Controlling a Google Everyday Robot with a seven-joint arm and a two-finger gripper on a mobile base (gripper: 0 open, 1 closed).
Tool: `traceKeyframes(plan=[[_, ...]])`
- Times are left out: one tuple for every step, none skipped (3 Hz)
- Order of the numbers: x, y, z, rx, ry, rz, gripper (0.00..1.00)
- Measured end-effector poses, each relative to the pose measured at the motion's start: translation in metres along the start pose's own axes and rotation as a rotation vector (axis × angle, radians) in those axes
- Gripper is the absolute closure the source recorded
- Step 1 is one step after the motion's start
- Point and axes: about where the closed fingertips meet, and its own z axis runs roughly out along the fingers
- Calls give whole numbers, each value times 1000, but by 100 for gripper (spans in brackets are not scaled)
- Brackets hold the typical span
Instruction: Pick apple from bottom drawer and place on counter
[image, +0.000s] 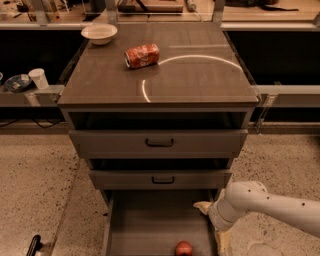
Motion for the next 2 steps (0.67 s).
traceKeyframes(plan=[[-1, -7, 40, 34, -69, -91, 0], [-5, -20, 86, 3, -62, -200, 1]])
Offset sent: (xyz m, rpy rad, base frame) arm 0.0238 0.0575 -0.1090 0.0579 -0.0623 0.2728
